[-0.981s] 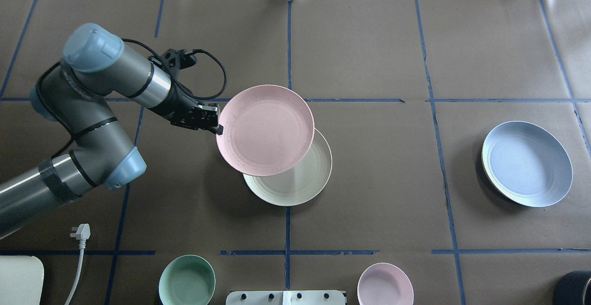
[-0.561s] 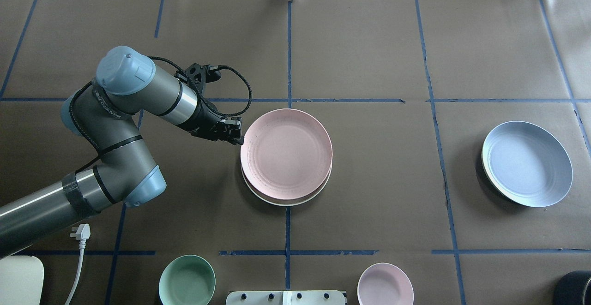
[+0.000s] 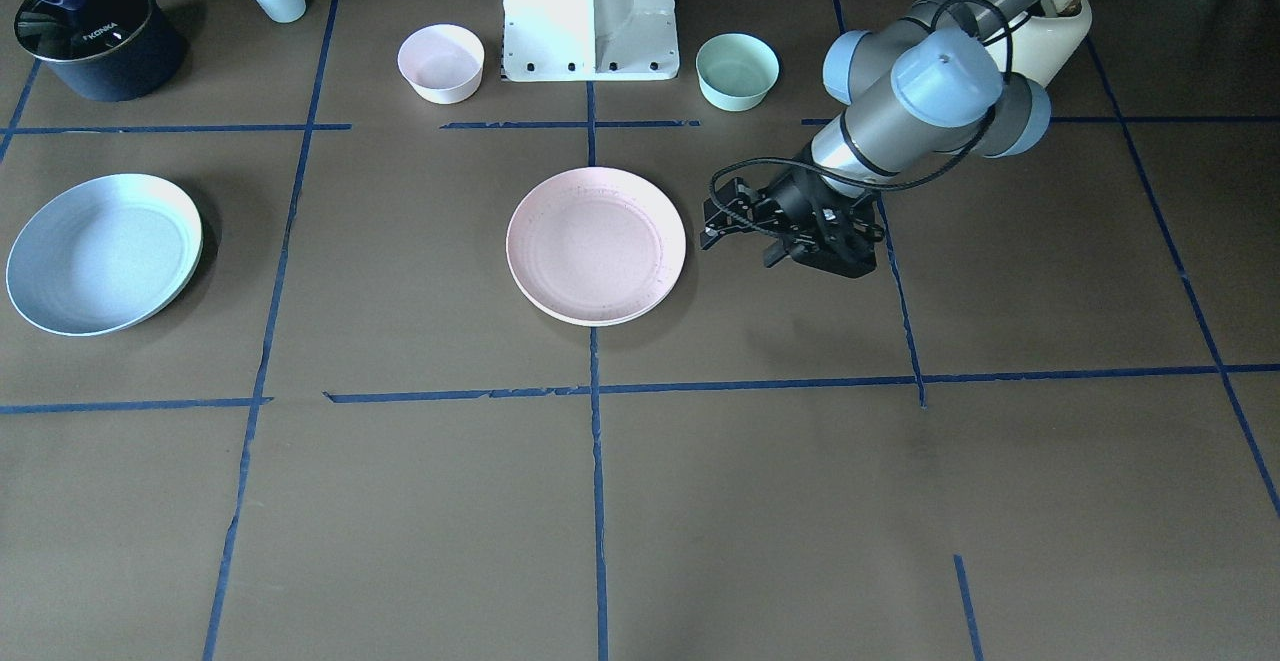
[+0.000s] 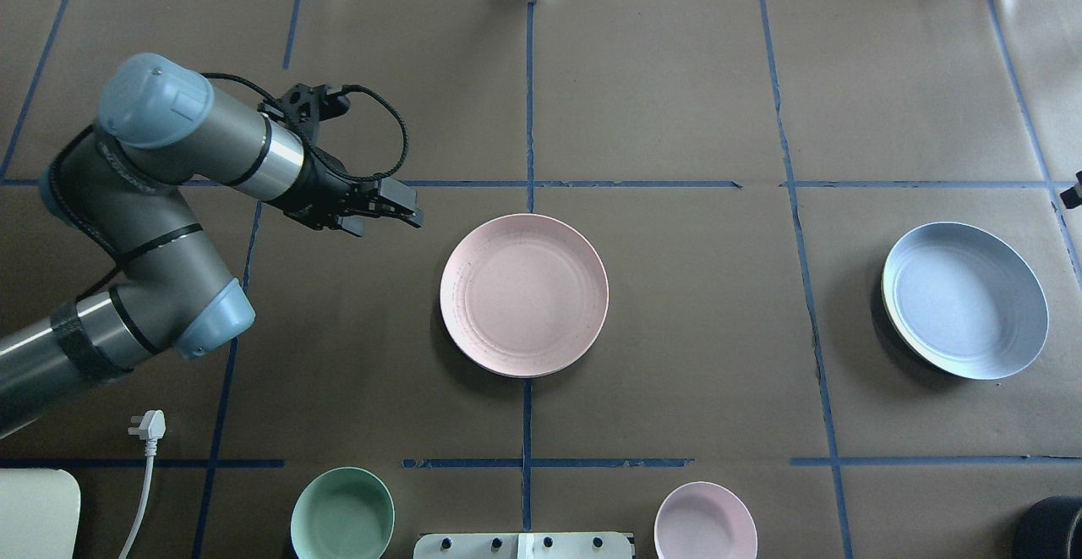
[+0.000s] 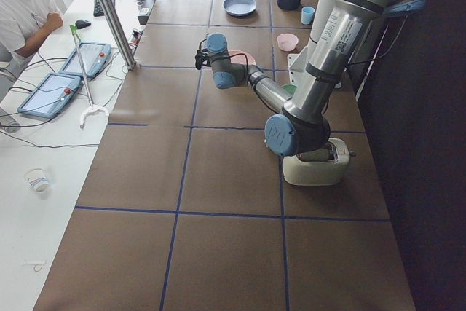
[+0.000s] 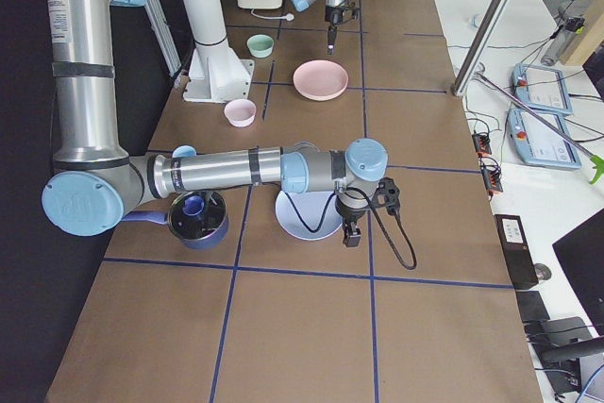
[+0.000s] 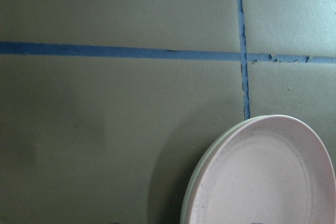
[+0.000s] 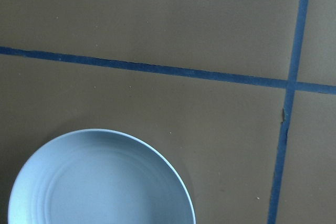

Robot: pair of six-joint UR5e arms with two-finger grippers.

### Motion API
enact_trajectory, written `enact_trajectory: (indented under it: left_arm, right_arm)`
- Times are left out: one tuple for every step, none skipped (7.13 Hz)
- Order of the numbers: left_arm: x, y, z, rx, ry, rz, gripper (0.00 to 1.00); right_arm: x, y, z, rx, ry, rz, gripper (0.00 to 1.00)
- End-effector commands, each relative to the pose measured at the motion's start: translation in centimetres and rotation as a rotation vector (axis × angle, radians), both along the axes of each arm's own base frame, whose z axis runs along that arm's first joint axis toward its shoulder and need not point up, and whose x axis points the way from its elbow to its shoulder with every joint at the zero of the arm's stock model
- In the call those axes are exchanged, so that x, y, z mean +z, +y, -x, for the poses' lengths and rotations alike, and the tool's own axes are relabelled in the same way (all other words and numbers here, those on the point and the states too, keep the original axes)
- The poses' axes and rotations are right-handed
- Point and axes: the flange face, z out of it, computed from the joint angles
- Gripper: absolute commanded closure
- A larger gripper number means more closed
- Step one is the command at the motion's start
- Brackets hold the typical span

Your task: Stack three plates with pink and blue

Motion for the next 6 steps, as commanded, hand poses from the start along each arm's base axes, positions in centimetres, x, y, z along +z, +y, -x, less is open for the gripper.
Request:
enact_trajectory:
  left_arm:
    - [0.7, -1.4, 3.1, -0.024, 0.004, 0.015, 0.00]
    - [0.5, -1.4, 3.1, -0.024, 0.006, 0.014, 0.00]
    - [0.6, -1.4, 3.2, -0.026, 0.005, 0.016, 0.00]
    - [0.5, -1.4, 3.2, -0.027, 0.007, 0.015, 0.00]
    - [0.4, -1.3, 3.1, -0.026, 0.007, 0.017, 0.00]
    - [0.6, -1.3, 3.1, -0.027, 0.004, 0.019, 0.00]
  right_arm:
    - [2.4, 4.1, 4.7, 0.081, -0.046, 0.012, 0.00]
    - [4.2, 4.8, 5.2, 0.078, -0.062, 0.037, 0.00]
    - [6.5, 5.4, 6.4, 0.048, -0.041, 0.072, 0.01]
    - [7.2, 5.8, 7.5, 0.023, -0.030, 0.085, 0.01]
    - [7.3, 5.9, 7.5, 0.022, -0.030, 0.085, 0.02]
    - [9.1, 6.2, 7.3, 0.022, -0.013, 0.113, 0.12]
